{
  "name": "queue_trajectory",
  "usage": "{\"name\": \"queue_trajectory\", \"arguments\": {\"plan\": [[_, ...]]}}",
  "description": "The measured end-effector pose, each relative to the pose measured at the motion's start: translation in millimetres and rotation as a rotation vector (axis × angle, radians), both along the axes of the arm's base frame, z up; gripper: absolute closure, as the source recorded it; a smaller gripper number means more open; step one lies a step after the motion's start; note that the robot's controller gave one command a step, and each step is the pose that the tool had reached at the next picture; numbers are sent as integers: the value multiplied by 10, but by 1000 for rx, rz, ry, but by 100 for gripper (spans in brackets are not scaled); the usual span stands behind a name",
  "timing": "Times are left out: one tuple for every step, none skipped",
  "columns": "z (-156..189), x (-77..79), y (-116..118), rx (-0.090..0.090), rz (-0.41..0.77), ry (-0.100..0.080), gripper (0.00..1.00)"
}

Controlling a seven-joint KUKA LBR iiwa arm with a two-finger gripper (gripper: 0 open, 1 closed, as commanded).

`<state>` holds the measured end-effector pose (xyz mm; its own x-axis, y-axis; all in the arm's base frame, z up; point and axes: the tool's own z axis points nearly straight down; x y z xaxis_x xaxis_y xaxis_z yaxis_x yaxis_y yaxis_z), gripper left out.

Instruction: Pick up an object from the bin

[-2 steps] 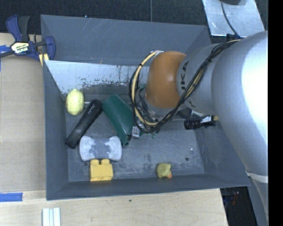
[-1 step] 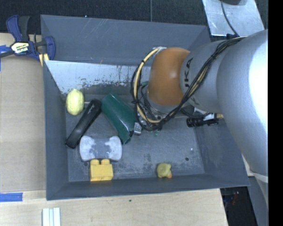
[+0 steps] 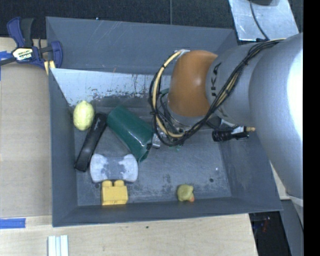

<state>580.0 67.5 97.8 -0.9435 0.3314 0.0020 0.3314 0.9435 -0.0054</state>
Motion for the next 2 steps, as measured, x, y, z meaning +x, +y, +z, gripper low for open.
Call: {"name": "queue_trajectory", "arguments": {"plan": [[100,12,7,1,1,-5,100],[445,-11,-1,0,2,5,100]]}}
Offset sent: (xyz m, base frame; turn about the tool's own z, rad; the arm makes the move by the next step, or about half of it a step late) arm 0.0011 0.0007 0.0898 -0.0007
